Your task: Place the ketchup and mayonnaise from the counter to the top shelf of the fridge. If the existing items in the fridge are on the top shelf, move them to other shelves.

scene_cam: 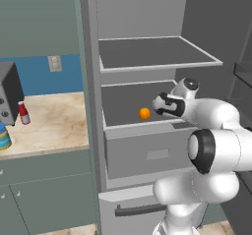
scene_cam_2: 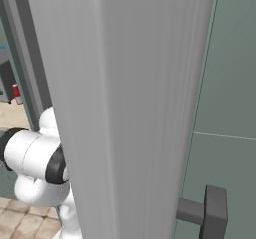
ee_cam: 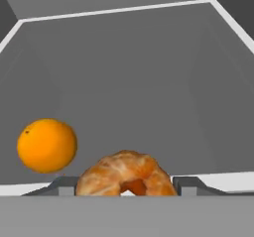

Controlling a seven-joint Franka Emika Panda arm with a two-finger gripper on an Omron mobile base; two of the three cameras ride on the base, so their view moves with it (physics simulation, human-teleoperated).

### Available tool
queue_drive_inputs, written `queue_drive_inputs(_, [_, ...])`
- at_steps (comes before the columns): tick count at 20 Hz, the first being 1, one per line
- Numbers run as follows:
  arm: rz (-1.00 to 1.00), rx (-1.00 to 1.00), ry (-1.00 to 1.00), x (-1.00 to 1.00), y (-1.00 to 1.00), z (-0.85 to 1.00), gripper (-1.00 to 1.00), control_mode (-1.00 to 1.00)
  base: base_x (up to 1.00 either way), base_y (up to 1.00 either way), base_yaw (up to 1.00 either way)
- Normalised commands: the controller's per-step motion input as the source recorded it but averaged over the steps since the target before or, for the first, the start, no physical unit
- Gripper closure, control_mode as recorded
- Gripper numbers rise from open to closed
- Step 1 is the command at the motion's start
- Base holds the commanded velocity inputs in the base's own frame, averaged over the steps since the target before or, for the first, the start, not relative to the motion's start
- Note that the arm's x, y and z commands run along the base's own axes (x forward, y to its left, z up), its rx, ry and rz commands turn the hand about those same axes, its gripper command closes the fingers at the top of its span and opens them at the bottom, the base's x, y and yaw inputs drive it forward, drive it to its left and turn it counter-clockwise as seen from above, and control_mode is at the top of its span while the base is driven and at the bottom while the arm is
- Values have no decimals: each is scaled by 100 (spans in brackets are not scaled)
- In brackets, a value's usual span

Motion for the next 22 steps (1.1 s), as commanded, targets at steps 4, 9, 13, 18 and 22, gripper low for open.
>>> queue_drive_inputs(4, [-10, 4, 0, 94, -4, -4, 100, -100, 0, 0, 0])
queue_drive_inputs(9, [-7, 1, -7, 84, 0, -30, -100, -100, 0, 0, 0])
queue_drive_inputs(13, [0, 0, 0, 18, 0, -2, -100, -100, 0, 0, 0])
queue_drive_inputs(18, [-4, 0, 0, 1, 0, 18, -100, -100, 0, 0, 0])
queue_drive_inputs(22, [-1, 0, -9, -18, 0, 31, -100, -100, 0, 0, 0])
